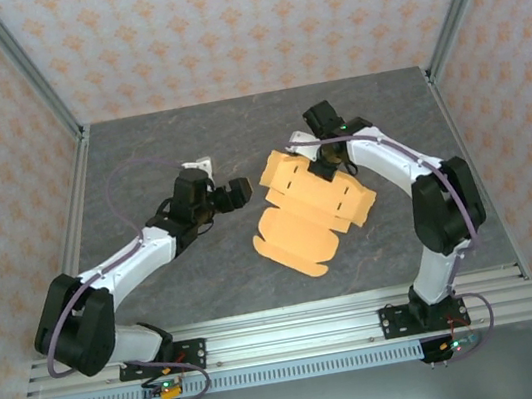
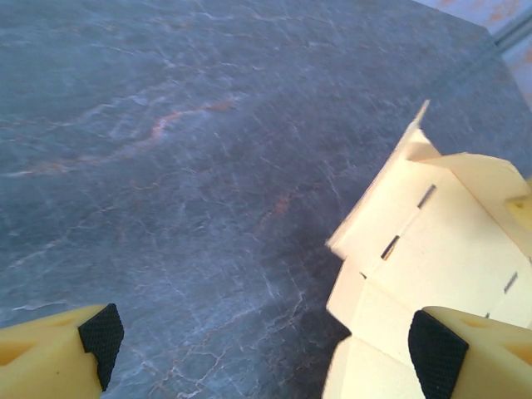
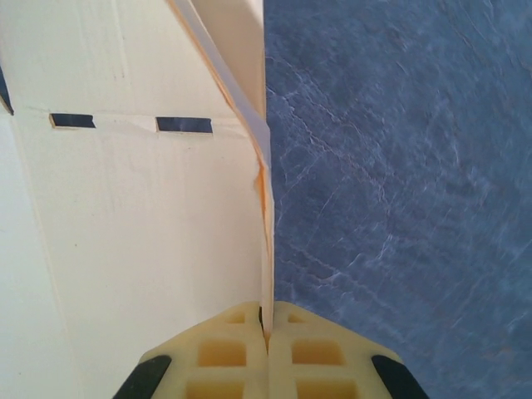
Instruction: Fold the paper box
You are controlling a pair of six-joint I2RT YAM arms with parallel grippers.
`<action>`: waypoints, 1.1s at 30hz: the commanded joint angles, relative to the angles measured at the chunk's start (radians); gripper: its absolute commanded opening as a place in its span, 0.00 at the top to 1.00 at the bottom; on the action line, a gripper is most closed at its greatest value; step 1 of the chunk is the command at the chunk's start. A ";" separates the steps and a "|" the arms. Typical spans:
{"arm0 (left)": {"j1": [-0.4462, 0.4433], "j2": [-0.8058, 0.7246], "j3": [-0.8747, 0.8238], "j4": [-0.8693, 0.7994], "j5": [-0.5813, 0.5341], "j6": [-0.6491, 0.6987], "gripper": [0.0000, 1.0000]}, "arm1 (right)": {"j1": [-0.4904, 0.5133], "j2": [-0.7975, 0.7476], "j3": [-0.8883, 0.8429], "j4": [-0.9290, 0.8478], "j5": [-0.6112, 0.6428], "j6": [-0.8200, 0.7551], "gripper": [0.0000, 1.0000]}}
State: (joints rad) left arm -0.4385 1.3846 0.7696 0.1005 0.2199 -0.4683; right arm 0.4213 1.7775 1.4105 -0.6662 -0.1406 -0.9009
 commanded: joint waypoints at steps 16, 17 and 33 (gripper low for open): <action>-0.021 0.293 0.043 0.273 0.403 0.062 0.48 | 0.048 -0.053 -0.069 0.114 -0.212 -0.435 1.00; -0.021 0.298 0.046 0.276 0.416 0.068 0.54 | 0.048 -0.057 -0.076 0.118 -0.221 -0.443 1.00; -0.037 0.296 0.004 0.361 0.287 -0.146 1.00 | 0.048 -0.401 -0.374 0.541 -0.330 0.196 0.64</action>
State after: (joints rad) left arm -0.4732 1.6825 0.7834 0.3828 0.5381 -0.5121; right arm 0.4686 1.4506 1.0508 -0.2676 -0.4126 -0.9546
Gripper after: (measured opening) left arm 0.053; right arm 0.357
